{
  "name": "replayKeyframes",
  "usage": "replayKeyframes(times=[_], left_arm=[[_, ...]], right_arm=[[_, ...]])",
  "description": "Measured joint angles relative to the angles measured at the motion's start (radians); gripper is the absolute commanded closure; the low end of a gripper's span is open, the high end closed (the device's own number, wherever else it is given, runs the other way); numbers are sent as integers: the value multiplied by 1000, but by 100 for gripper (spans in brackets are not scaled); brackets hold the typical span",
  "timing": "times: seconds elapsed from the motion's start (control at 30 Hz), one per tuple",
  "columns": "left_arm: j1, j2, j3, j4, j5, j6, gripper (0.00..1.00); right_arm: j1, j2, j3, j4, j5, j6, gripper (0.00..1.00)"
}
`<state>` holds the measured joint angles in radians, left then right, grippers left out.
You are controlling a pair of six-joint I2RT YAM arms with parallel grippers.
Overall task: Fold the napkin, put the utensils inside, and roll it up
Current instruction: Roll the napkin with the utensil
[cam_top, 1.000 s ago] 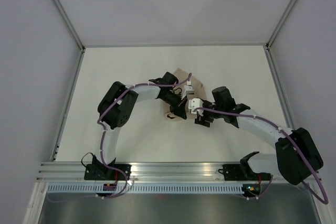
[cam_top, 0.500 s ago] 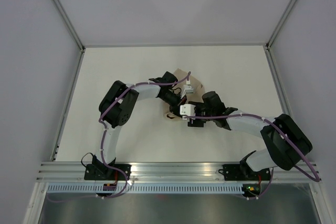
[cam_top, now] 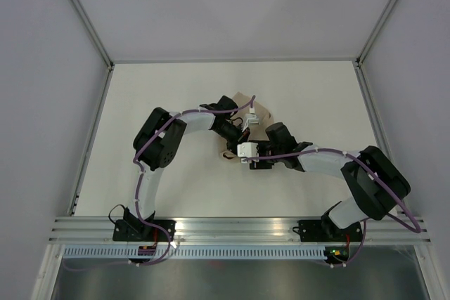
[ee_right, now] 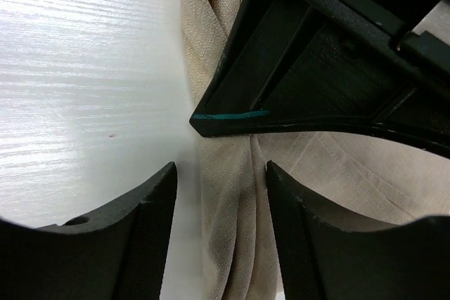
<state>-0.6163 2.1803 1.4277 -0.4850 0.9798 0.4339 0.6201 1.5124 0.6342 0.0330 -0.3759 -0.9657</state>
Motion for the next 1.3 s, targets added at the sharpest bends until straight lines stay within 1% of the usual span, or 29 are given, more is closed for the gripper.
replayKeyframes(times=[0.23, 0.3, 0.4, 0.47, 0.5, 0.6, 0.73, 0.87, 1.03, 1.3], left_arm=[[4, 12, 10, -8, 18, -8, 98], [5, 16, 14, -12, 24, -13, 98], [5, 17, 14, -11, 27, -18, 98], [5, 17, 14, -11, 26, -22, 98], [5, 17, 14, -10, 26, -23, 93], [5, 14, 5, 10, 25, -45, 84], [5, 4, -18, 50, 20, -84, 80], [5, -5, -31, 76, 13, -125, 76], [4, -37, -71, 138, -15, -184, 75], [21, -134, -127, 264, -67, -281, 74]], right_arm=[[0, 6, 5, -18, 13, -27, 54], [0, 9, 11, -31, 15, -34, 56], [0, 16, 25, -58, 16, -42, 63], [0, 24, 34, -69, 16, -46, 66], [0, 27, 39, -76, 16, -46, 67], [0, 34, 56, -109, 14, -53, 72], [0, 45, 84, -155, 11, -56, 78], [0, 58, 113, -202, 11, -60, 82], [0, 66, 131, -241, 8, -61, 85], [-6, 83, 167, -308, -22, -59, 88]])
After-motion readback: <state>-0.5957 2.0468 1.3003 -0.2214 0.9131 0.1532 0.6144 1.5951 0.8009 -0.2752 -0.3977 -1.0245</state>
